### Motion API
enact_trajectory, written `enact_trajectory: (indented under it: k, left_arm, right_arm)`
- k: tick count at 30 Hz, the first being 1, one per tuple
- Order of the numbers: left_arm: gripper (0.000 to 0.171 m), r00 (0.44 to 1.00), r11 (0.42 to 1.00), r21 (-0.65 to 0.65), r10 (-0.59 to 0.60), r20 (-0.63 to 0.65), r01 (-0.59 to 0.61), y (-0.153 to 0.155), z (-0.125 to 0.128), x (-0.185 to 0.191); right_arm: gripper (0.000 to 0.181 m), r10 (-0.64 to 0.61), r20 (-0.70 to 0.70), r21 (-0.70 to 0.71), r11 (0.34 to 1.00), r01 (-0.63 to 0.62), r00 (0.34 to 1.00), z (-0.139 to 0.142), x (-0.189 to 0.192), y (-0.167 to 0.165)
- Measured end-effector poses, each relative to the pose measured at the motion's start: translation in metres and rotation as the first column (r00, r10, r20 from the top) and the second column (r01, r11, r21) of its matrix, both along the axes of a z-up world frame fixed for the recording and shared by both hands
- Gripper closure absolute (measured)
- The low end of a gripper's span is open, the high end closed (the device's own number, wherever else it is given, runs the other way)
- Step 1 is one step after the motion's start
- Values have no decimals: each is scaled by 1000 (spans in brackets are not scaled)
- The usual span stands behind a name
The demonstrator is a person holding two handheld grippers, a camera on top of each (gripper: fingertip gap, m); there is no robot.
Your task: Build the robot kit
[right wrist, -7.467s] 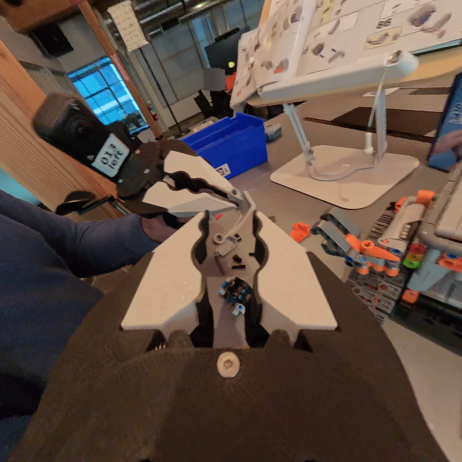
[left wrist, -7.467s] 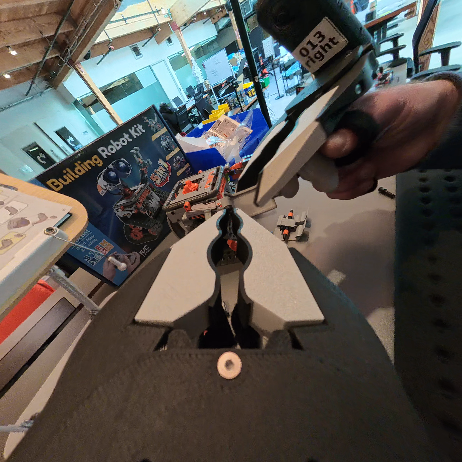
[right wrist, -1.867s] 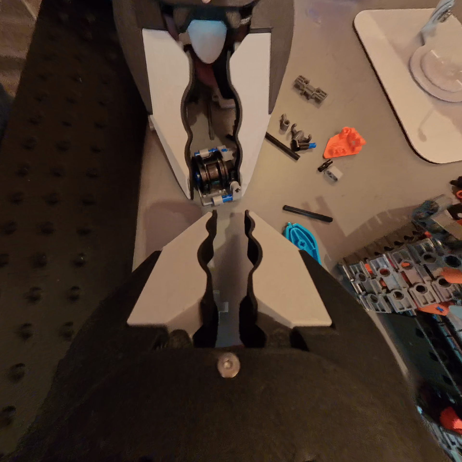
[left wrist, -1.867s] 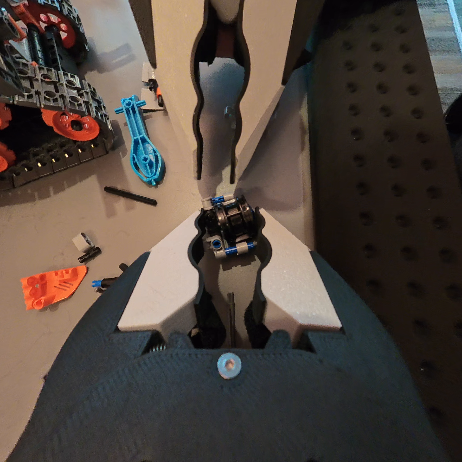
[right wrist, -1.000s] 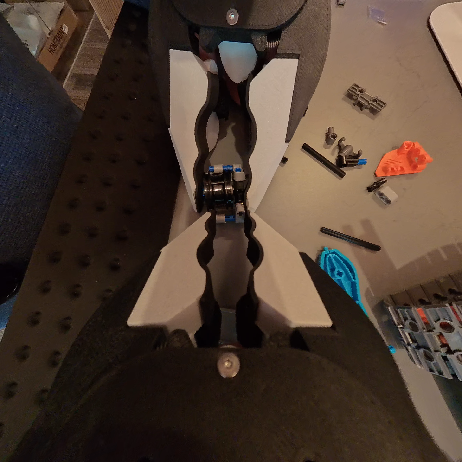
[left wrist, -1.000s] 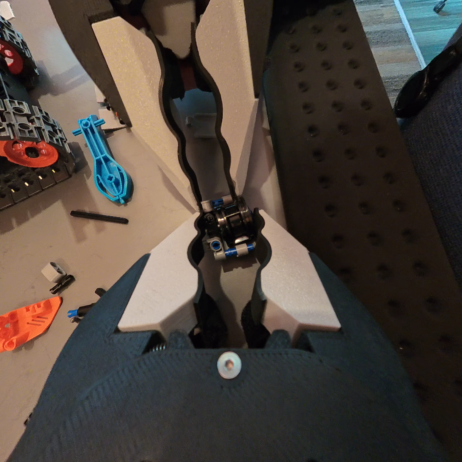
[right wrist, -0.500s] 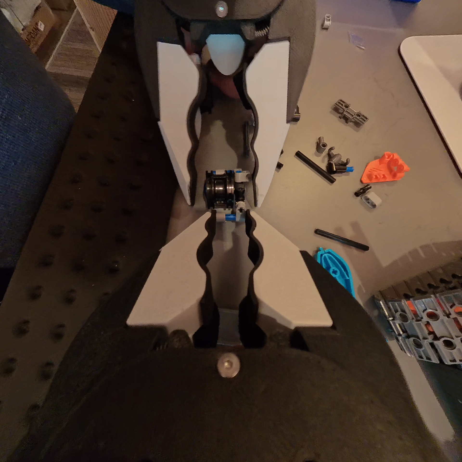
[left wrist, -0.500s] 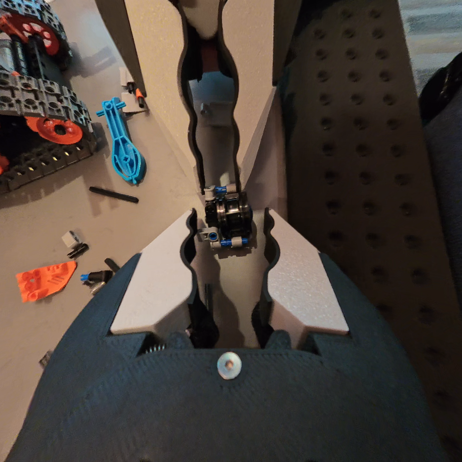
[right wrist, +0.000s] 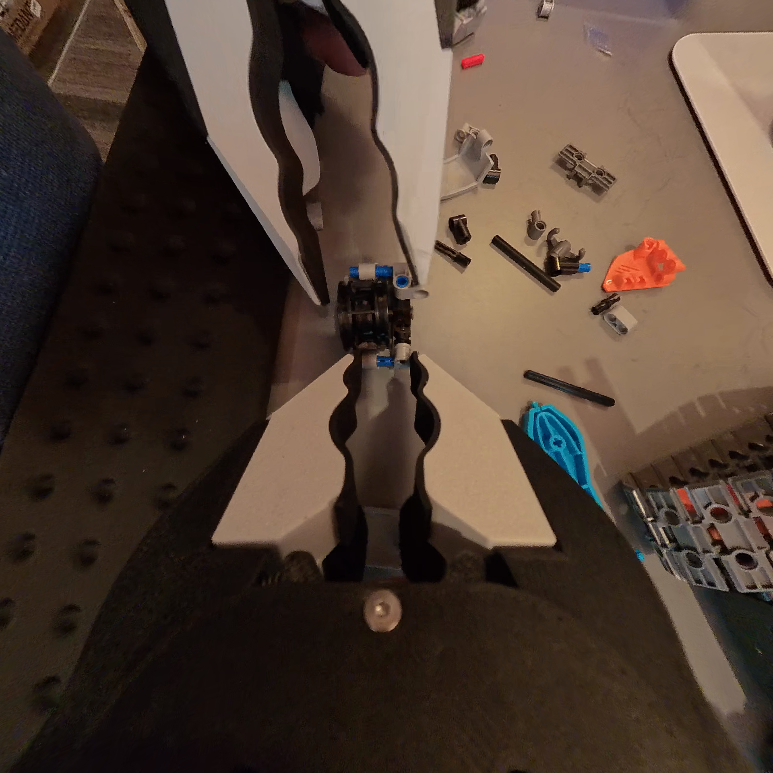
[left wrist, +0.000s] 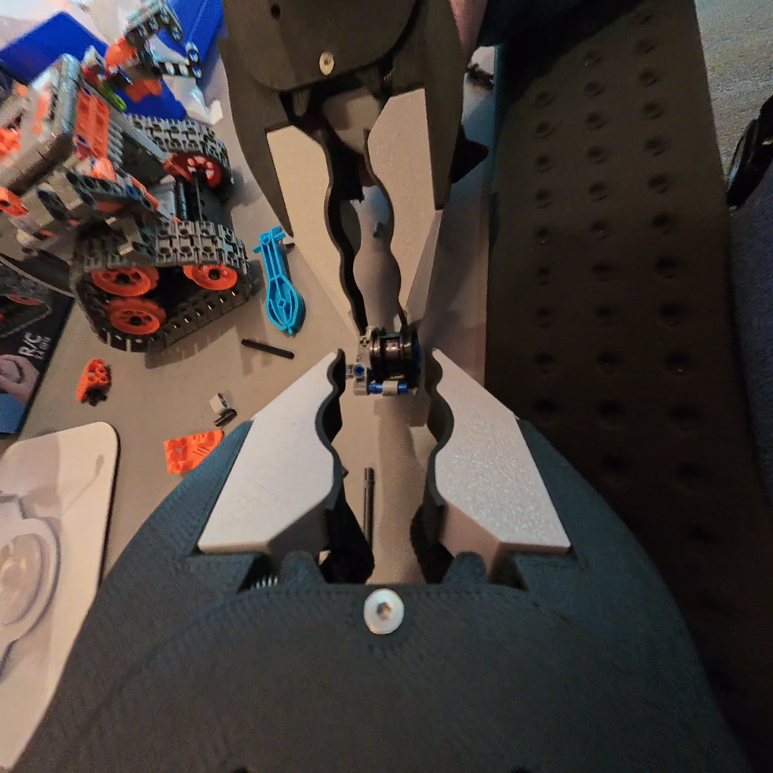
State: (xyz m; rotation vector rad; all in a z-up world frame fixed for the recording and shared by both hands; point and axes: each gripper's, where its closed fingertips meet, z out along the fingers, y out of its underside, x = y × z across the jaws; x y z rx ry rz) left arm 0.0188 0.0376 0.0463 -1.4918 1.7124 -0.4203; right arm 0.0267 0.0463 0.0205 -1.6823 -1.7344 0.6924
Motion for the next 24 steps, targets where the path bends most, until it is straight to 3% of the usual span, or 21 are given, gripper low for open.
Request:
enact_trajectory:
  k: [5,7,17,24]
  left_arm:
    - [135,996,1000,2,-18,-91,18,-5,-7,3]
    - [144,994,999,-25,-31,-103,29,-7,-11,7]
    - [153,993,987,-112,-115,-5,114,-18,-10,11]
    - [152,992,988,-92,-126,20,128,-16,-8,6]
  right_arm:
    - [161,15,1,10,1000,-15,1000,1,-2,-2]
    - [160,19,-1,16,1000,-19,1000,1,-3,-3]
    - [162,52,20,-19,998,-52,998,-1,-4,-9]
    - [162,51,-3,-24,998,-51,999,2,-5,-10]
